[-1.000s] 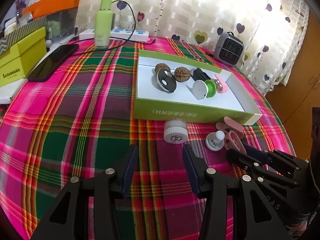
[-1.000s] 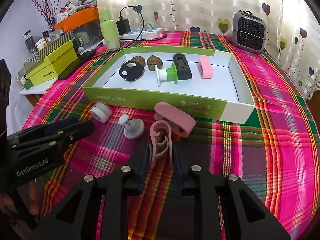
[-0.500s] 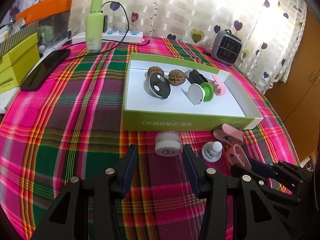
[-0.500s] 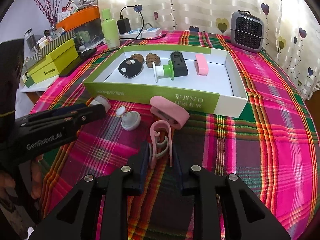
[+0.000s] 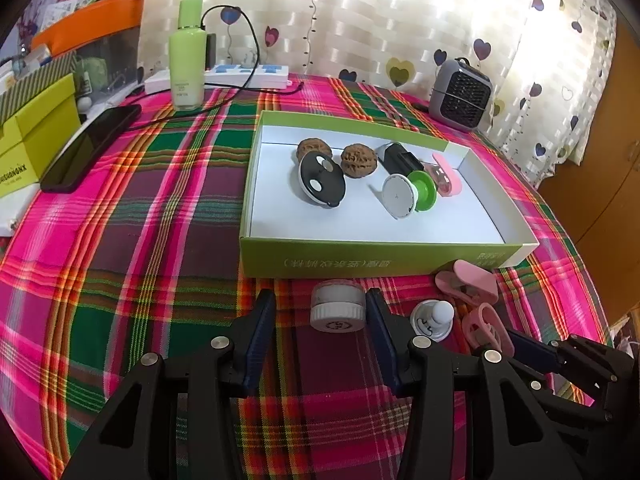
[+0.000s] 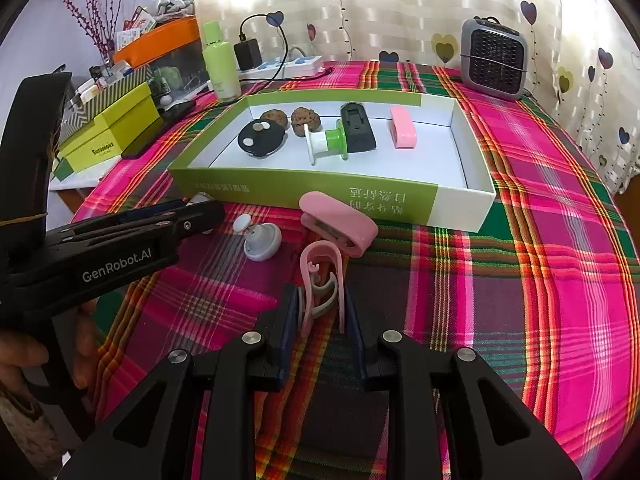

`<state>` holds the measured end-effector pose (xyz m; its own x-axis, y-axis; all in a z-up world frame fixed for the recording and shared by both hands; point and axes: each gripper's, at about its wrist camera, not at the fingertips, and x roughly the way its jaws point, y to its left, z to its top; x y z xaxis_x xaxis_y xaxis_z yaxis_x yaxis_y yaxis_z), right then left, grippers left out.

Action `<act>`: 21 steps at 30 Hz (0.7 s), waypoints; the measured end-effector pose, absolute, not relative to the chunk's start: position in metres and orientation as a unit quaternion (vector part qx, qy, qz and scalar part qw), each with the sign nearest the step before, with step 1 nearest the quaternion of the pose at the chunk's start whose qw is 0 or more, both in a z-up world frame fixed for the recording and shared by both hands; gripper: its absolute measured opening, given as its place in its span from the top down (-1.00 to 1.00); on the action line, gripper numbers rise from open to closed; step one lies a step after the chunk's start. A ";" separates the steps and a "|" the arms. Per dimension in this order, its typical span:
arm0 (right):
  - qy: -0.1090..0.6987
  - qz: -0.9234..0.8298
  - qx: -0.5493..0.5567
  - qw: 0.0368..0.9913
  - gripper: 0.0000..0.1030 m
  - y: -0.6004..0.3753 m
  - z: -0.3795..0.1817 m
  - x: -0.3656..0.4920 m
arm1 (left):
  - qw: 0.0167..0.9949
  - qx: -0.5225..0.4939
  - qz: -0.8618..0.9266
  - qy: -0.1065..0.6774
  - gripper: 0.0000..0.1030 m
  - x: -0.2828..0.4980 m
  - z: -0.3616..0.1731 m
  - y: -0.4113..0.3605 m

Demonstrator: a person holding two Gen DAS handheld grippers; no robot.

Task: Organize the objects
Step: 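Grasp the pink clip with the right tool while the left tool grasps the white round container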

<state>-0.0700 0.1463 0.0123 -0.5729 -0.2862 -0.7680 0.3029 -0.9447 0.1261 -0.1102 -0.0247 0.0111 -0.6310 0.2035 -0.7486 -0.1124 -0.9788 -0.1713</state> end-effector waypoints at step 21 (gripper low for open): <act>0.001 -0.886 0.432 0.170 0.52 0.147 0.012 -0.070 | 0.075 -0.420 0.903 -0.048 0.51 -0.110 0.010 -0.026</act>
